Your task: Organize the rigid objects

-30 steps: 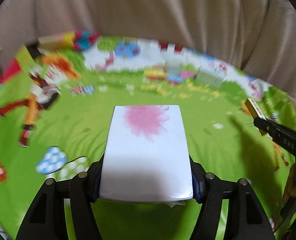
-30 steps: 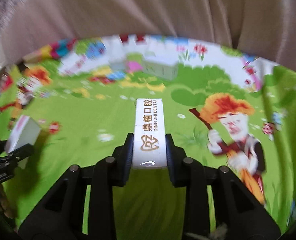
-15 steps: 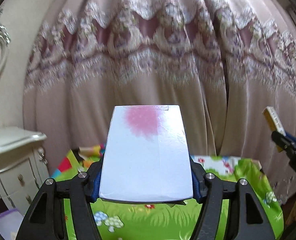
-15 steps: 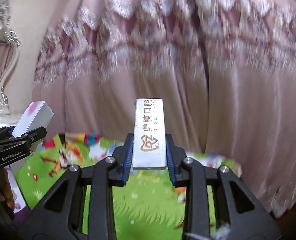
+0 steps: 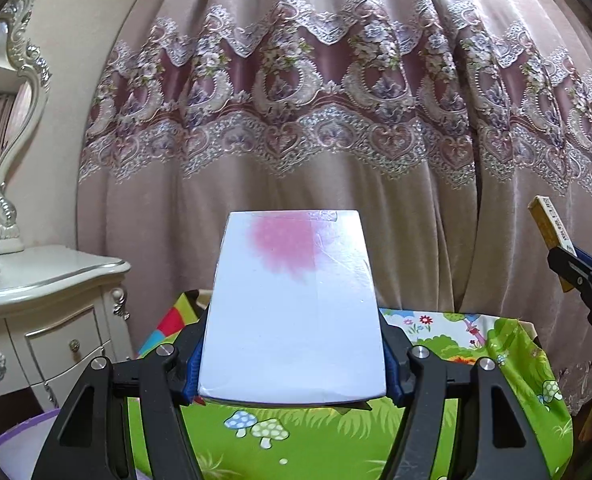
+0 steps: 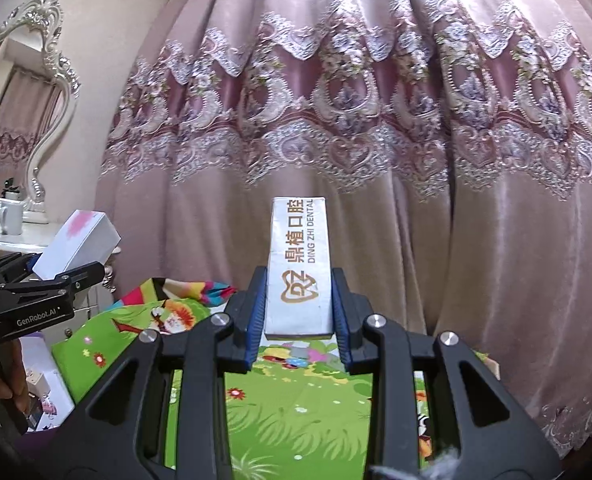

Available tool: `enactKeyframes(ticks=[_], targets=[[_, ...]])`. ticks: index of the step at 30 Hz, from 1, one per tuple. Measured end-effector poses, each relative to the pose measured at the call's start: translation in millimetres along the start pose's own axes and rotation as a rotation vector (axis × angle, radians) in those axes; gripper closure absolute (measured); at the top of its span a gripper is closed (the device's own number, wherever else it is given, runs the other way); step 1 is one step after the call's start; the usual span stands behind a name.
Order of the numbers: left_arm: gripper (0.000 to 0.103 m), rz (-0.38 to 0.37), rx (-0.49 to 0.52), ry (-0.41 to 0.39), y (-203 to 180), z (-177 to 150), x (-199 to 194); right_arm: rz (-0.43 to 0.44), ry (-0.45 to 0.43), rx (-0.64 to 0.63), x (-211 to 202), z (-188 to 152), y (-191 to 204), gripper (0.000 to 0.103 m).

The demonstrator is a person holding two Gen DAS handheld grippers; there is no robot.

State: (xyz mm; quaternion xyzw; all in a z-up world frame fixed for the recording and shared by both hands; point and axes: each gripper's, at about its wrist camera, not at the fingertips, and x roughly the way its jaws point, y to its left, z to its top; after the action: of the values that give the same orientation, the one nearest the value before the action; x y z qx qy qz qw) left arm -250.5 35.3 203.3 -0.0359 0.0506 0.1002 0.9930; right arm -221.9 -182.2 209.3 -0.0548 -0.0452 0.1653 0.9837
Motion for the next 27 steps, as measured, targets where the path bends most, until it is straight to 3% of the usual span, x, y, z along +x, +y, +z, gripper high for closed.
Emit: enactKeyframes(ticks=[14,27], targets=[[0.036,0.025,-0.056,0.161,42.8,-25.8,-4.0,0.193,0.120,-0.022,20.5,-9.5,50.0,0.069],[0.036,0.155,-0.153,0.236,110.6,-60.2,-23.5,0.413,0.179,-0.101,27.4,-17.0,124.9,0.069]])
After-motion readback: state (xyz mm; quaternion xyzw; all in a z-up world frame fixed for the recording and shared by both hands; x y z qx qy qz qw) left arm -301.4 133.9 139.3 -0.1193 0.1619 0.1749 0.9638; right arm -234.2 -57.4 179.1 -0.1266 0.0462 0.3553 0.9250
